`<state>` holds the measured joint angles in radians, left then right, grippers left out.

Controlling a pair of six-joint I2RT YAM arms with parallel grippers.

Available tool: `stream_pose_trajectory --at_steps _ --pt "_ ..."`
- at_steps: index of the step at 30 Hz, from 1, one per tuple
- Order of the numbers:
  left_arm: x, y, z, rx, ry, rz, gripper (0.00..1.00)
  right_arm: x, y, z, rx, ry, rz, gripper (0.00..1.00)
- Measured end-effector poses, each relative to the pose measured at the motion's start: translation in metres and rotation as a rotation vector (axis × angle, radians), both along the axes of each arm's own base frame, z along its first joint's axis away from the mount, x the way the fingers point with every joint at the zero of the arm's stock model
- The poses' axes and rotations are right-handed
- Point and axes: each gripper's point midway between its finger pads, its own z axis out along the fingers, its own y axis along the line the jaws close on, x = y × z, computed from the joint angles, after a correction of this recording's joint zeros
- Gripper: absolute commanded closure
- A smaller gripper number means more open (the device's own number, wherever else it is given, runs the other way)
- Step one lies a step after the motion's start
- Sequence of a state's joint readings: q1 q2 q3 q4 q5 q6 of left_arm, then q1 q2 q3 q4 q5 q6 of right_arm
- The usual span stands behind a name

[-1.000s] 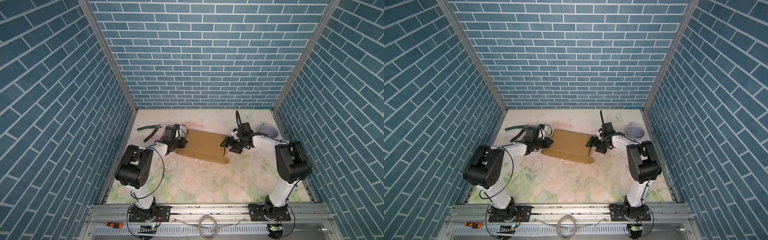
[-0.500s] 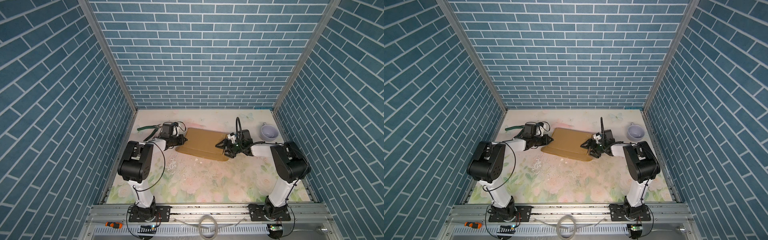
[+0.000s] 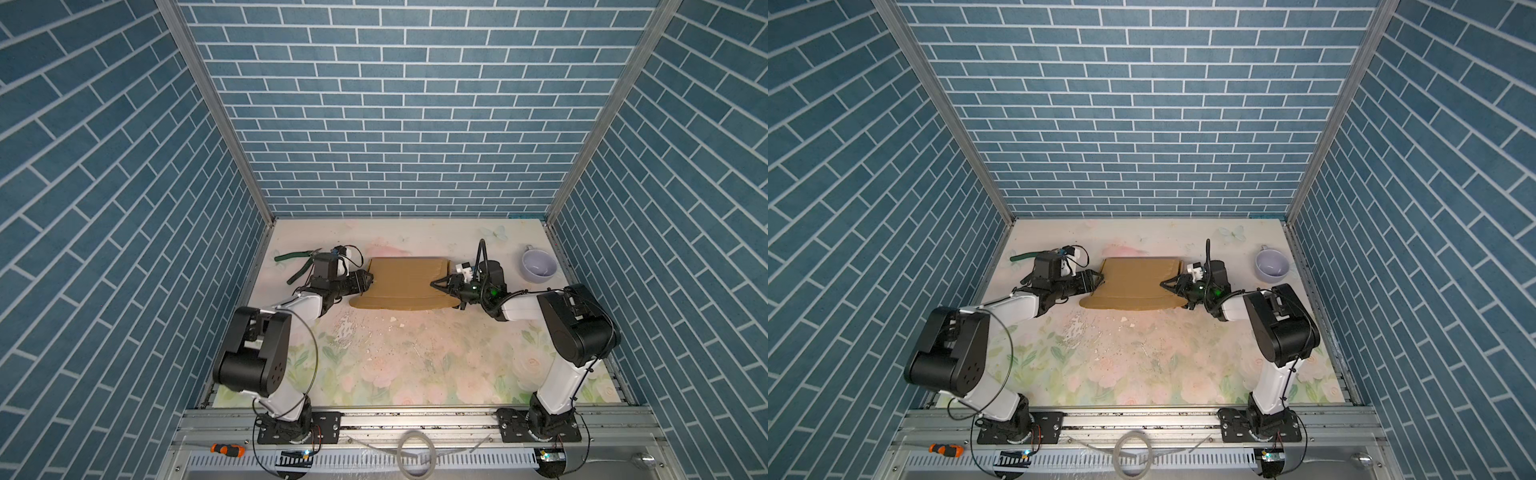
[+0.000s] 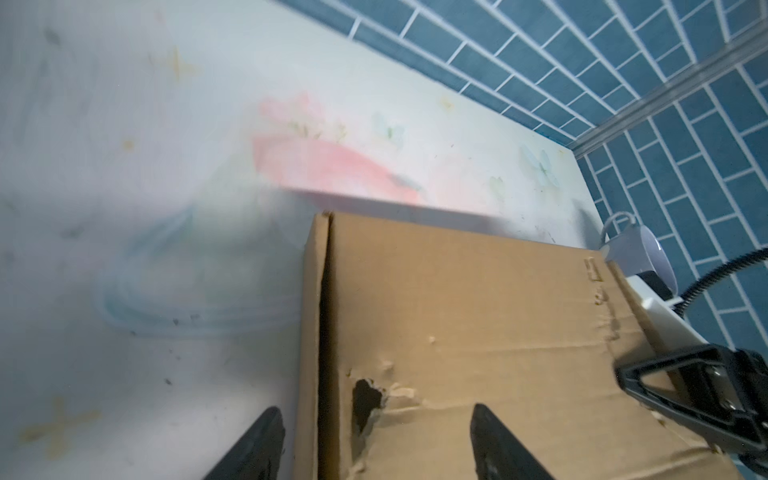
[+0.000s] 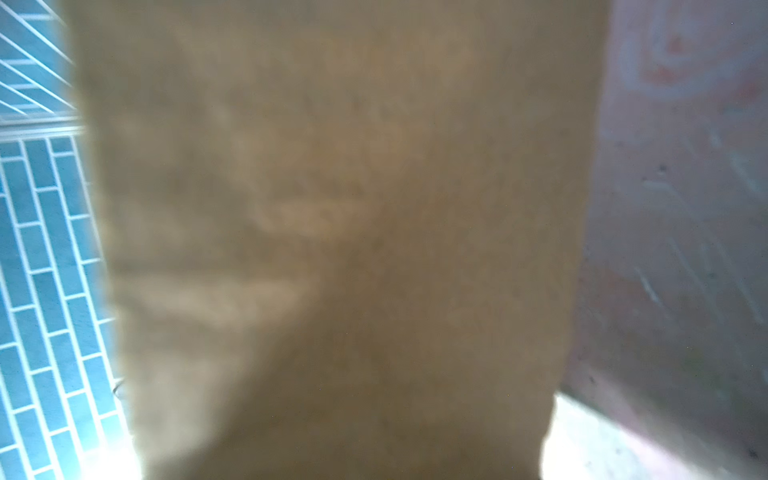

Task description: Fold the paper box

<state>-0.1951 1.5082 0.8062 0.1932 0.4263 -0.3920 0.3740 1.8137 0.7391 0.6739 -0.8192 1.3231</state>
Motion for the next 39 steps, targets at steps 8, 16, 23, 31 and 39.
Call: stream_pose_trajectory --at_steps 8,16,23,31,39 --pt "-0.026 0.053 0.181 0.181 -0.558 0.193 0.08 -0.002 -0.008 0.06 0.086 -0.029 -0.033 0.56" --pt "-0.084 -0.053 0.213 0.598 -0.798 -0.245 0.02 -0.019 -0.024 0.099 0.11 0.001 -0.022 0.55" --pt "-0.15 -0.12 0.115 1.064 -0.878 -0.773 0.0 -0.032 -0.031 0.096 0.096 0.094 -0.023 0.55" --pt "-0.141 -0.13 0.065 1.345 -0.908 -0.959 0.05 -0.044 -0.032 0.115 0.131 0.124 -0.009 0.54" --pt "-0.119 -0.143 0.066 1.516 -1.069 -0.915 0.25 -0.06 -0.036 0.12 0.133 0.159 -0.006 0.53"
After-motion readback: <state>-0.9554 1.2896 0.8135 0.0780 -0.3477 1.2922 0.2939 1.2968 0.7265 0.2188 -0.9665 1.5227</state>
